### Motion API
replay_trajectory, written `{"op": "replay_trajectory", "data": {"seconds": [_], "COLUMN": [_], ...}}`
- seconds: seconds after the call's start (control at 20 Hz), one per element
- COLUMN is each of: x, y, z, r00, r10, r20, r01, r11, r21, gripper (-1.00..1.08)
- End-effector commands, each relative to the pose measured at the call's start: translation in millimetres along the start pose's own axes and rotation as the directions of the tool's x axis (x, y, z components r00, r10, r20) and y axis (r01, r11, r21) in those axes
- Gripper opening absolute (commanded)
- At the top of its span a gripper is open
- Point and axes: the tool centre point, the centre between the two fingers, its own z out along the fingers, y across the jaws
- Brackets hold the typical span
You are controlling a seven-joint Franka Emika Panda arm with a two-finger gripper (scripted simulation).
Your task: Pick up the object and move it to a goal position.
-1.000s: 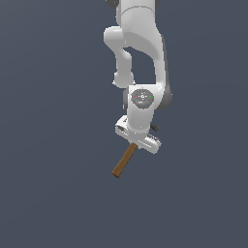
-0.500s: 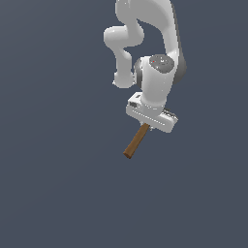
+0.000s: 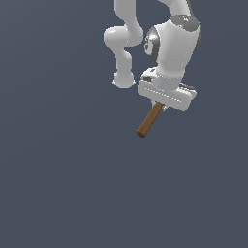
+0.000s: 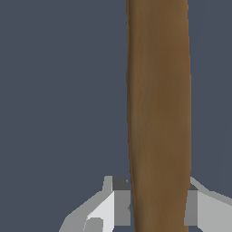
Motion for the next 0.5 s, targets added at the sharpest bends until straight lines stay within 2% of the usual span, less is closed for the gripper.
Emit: {"op": "replay_trajectory", "data": {"seconds": [0.0, 0.45], "x": [-11, -31], "y": [-3, -10], "z": [-17, -43], "r00": [1.000, 1.000], "r10": [0.001, 0.001], "r20": [-0.002, -0.001], "r01": [-0.001, -0.001], "r11": [1.000, 1.000], "r21": [0.002, 0.001], "gripper": [-1.00, -1.00]}}
